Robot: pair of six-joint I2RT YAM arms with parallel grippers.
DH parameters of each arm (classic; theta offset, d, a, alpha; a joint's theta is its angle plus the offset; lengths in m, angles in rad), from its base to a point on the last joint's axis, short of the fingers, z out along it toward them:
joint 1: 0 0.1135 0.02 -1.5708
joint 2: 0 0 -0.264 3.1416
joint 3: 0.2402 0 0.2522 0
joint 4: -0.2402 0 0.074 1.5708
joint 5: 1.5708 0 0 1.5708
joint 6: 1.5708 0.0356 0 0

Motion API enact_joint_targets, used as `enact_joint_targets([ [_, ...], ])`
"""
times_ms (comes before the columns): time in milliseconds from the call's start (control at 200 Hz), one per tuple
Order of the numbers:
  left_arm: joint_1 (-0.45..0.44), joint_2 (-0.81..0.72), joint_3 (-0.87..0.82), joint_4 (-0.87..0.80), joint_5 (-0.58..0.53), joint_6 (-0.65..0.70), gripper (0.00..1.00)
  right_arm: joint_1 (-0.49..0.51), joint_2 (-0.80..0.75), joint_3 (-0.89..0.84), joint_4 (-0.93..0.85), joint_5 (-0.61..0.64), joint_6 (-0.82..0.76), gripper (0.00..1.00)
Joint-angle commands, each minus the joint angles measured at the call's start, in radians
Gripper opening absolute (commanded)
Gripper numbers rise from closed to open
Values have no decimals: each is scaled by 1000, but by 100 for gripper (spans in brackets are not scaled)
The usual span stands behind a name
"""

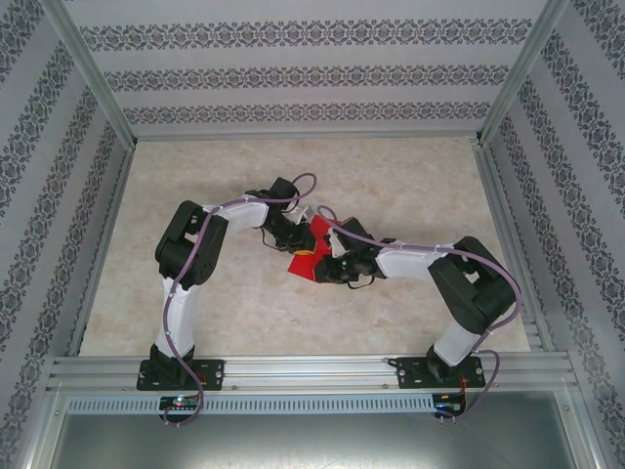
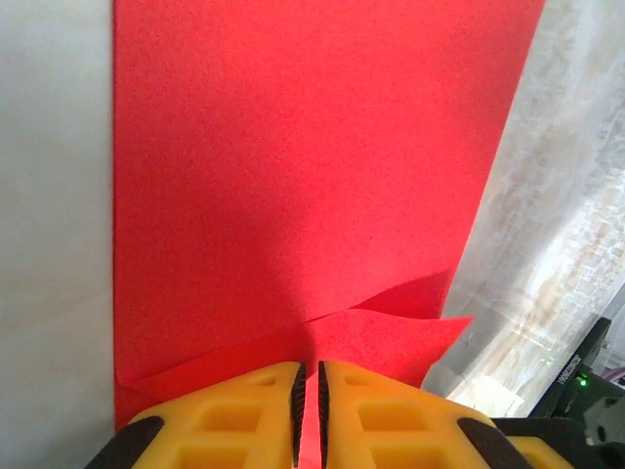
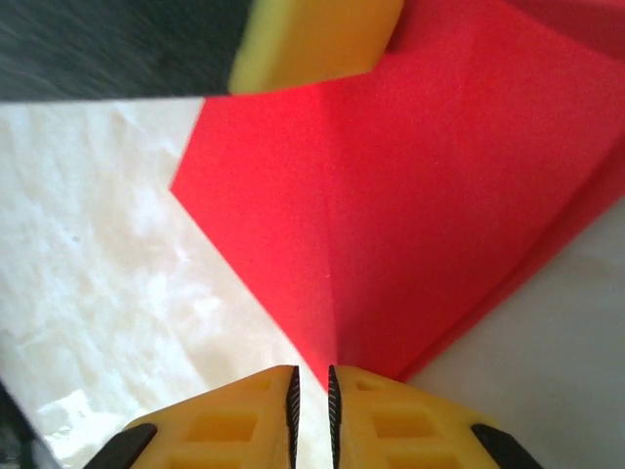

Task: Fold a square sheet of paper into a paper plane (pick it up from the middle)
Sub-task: Fold the triangle a second time at the center of the table.

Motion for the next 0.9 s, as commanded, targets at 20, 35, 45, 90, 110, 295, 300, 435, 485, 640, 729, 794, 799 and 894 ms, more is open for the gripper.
enact_joint_targets([
  [20, -5, 50, -15, -15, -76, 32, 18, -45, -62, -5, 101, -44, 65, 19],
  [35, -5, 51, -16, -14, -75, 33, 17, -51, -60, -3, 105, -44, 67, 19],
  [45, -6, 50, -17, -14, -75, 33, 18, -52, -59, -1, 105, -44, 68, 19],
  [90, -5, 50, -16, -12, -73, 32, 17, -64, -46, 14, 99, -41, 61, 19],
  [110, -5, 49, -17, -12, -73, 31, 18, -68, -39, 20, 96, -40, 58, 18],
  [295, -5, 45, -25, -14, -74, 36, 18, -107, 56, 67, 124, -67, 40, 17],
  [300, -4, 46, -25, -13, -74, 35, 18, -107, 59, 68, 124, -67, 40, 17],
  [435, -3, 47, -29, -13, -77, 38, 18, -118, 116, 96, 133, -69, 26, 16],
  [485, -3, 47, -28, -14, -76, 41, 18, -120, 131, 103, 123, -58, 16, 16],
  [640, -4, 50, -26, -20, -81, 47, 18, -136, 155, 116, 83, -6, -6, 15],
  [729, -3, 55, -28, -20, -83, 50, 18, -142, 162, 126, 48, 42, -10, 15],
  [794, -3, 58, -29, -21, -84, 51, 18, -148, 179, 139, 15, 75, -9, 15],
  [799, -3, 57, -29, -22, -84, 53, 18, -149, 179, 139, 13, 77, -9, 16],
  [894, -4, 59, -30, -26, -88, 56, 18, -154, 181, 143, -5, 113, -9, 15],
])
